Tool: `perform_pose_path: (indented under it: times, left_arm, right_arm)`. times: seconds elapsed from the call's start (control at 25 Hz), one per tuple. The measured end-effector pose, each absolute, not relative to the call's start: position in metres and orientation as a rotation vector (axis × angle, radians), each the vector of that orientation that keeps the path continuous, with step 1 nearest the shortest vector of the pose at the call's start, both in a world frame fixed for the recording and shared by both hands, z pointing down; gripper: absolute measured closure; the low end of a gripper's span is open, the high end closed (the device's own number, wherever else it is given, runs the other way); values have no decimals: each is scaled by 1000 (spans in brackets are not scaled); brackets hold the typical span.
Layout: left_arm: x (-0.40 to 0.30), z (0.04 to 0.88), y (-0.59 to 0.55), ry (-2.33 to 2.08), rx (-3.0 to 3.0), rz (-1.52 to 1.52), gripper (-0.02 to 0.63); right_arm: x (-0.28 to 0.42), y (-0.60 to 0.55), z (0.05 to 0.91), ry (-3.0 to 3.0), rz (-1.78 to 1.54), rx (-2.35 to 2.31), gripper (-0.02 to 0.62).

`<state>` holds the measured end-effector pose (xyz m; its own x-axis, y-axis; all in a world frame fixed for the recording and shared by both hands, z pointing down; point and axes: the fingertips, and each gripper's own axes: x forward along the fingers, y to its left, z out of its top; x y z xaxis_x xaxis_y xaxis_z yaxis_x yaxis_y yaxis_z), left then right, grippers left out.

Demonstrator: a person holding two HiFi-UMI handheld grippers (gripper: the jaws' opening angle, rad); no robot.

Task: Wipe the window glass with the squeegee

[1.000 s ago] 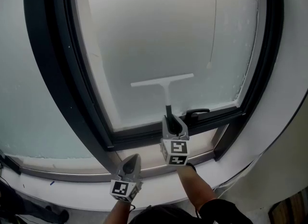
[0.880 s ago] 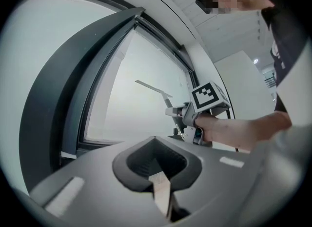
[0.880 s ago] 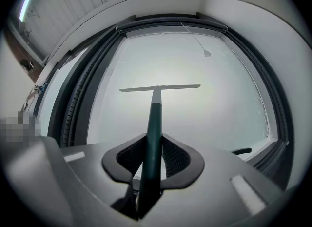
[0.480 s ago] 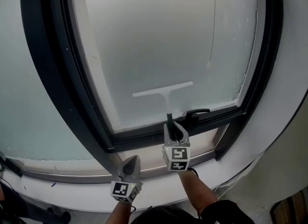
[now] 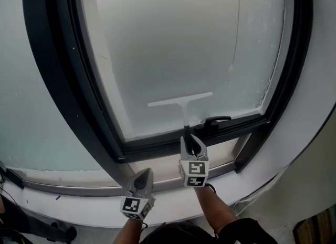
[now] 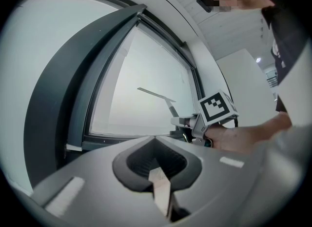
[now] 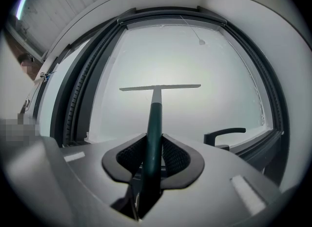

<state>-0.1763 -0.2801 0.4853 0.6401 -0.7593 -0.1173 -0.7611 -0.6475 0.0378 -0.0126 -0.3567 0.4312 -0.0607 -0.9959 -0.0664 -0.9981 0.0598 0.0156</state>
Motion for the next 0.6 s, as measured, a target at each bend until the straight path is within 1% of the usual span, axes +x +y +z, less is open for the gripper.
perform_pose_path:
  times: [0.6]
  left_arm:
    - [-176, 490, -283, 1318, -2842, 181, 607]
  right_arm:
    - [-14, -358, 459, 2282, 3, -2145, 500]
